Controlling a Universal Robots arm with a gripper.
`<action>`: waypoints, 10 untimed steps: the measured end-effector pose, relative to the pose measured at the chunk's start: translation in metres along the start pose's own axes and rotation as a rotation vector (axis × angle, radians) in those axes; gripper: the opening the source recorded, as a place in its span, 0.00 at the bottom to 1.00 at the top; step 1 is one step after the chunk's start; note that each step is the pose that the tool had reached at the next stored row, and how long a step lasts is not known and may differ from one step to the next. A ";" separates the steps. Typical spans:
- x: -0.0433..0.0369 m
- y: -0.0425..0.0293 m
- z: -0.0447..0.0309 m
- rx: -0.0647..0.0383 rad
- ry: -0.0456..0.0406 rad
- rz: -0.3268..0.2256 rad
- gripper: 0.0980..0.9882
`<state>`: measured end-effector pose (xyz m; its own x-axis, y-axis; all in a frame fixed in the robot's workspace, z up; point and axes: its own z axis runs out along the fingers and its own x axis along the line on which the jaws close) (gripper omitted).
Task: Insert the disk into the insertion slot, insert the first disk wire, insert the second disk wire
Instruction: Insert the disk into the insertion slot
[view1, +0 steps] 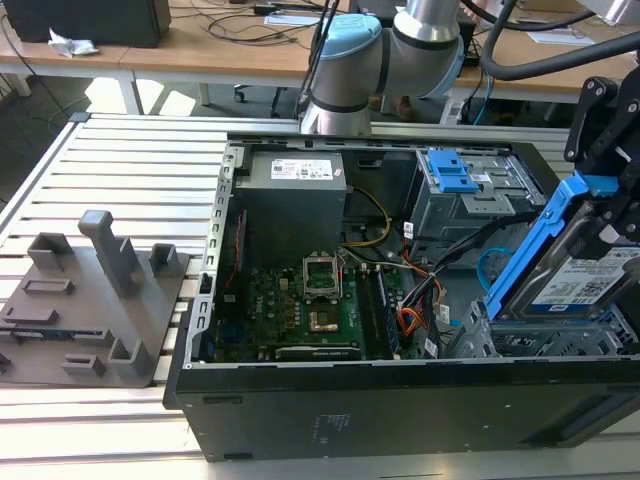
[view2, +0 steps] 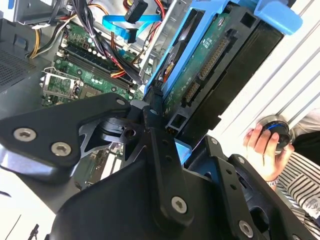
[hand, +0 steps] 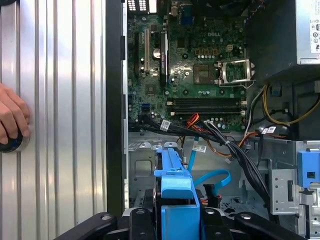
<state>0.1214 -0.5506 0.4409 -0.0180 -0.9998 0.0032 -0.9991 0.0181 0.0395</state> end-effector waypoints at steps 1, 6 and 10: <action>-0.0003 -0.0001 0.0008 0.000 0.0000 0.000 0.30; -0.0028 -0.0019 0.0071 0.000 -0.0001 0.000 0.30; -0.0039 -0.0026 0.0111 0.000 0.0001 0.000 0.30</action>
<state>0.1237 -0.5468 0.4297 -0.0179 -0.9998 0.0033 -0.9991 0.0180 0.0395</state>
